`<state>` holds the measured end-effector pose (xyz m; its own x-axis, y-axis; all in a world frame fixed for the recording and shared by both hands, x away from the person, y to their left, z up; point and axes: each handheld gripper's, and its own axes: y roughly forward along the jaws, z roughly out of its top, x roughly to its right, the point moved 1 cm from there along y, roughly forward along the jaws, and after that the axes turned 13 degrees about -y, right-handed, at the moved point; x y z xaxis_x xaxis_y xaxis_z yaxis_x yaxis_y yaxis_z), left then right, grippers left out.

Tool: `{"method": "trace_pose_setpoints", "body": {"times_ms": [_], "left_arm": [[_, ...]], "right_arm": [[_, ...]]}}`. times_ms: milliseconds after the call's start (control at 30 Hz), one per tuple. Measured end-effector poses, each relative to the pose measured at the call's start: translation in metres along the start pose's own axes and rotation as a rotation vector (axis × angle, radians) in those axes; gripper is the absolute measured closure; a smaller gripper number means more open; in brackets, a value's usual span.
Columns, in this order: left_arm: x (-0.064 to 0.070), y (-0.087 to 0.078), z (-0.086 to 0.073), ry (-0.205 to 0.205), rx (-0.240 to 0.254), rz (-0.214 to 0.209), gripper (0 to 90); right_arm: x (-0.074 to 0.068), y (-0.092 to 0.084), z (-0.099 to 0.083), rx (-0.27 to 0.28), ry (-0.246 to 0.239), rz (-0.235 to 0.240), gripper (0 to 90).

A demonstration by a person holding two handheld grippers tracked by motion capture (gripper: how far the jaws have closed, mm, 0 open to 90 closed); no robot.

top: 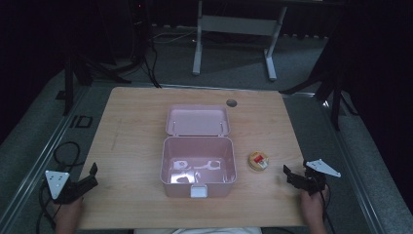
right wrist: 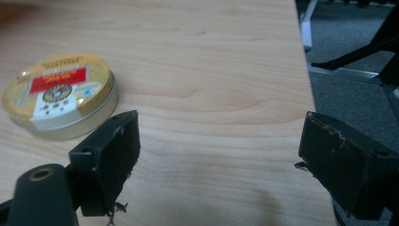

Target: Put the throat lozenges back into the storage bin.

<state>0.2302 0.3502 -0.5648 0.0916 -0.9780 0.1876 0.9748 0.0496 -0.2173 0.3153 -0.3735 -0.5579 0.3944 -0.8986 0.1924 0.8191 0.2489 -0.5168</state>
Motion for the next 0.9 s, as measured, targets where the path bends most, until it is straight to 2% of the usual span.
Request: {"method": "trace_pose_setpoints", "body": {"times_ms": [33, 100, 133, 200, 233, 333, 433, 500, 633, 700, 900], "left_arm": [[0.0, 0.0, 0.0, 0.0, -0.001, 0.0, 2.5], [0.0, 0.0, 0.0, 0.001, -0.001, 0.0, 2.5], [0.0, 0.0, 0.0, 0.001, -0.001, -0.001, 2.5], [0.0, 0.0, 0.0, -0.001, -0.002, -0.001, 2.5], [0.0, 0.0, 0.0, -0.001, -0.002, -0.002, 2.5], [0.0, 0.0, 0.0, -0.001, -0.003, -0.002, 2.5], [0.0, 0.0, 0.0, -0.001, -0.003, -0.003, 2.5], [0.0, 0.0, 0.0, -0.001, -0.004, -0.003, 2.5], [0.0, 0.001, 0.0, -0.001, -0.006, -0.004, 2.5], [0.0, 0.001, 0.0, 0.0, -0.006, -0.003, 2.5], [0.0, 0.001, 0.0, 0.001, -0.006, -0.001, 2.5]], "right_arm": [[0.0, 0.002, 0.0, -0.022, -0.008, 0.041, 12.8], [0.0, 0.005, 0.001, -0.047, -0.019, 0.085, 12.5], [-0.001, 0.006, 0.002, -0.061, -0.041, 0.102, 12.0], [-0.001, 0.006, 0.002, -0.06, -0.057, 0.117, 12.0], [-0.001, 0.007, 0.005, -0.077, -0.079, 0.185, 12.0], [-0.001, 0.011, 0.008, -0.125, -0.109, 0.309, 12.0], [-0.003, 0.014, 0.012, -0.193, -0.182, 0.409, 13.0], [-0.006, 0.016, 0.016, -0.235, -0.236, 0.452, 13.4], [-0.01, 0.016, 0.023, -0.326, -0.351, 0.511, 13.3], [-0.012, 0.015, 0.028, -0.39, -0.395, 0.547, 13.1], [-0.019, 0.012, 0.042, -0.578, -0.59, 0.554, 13.5]]}}
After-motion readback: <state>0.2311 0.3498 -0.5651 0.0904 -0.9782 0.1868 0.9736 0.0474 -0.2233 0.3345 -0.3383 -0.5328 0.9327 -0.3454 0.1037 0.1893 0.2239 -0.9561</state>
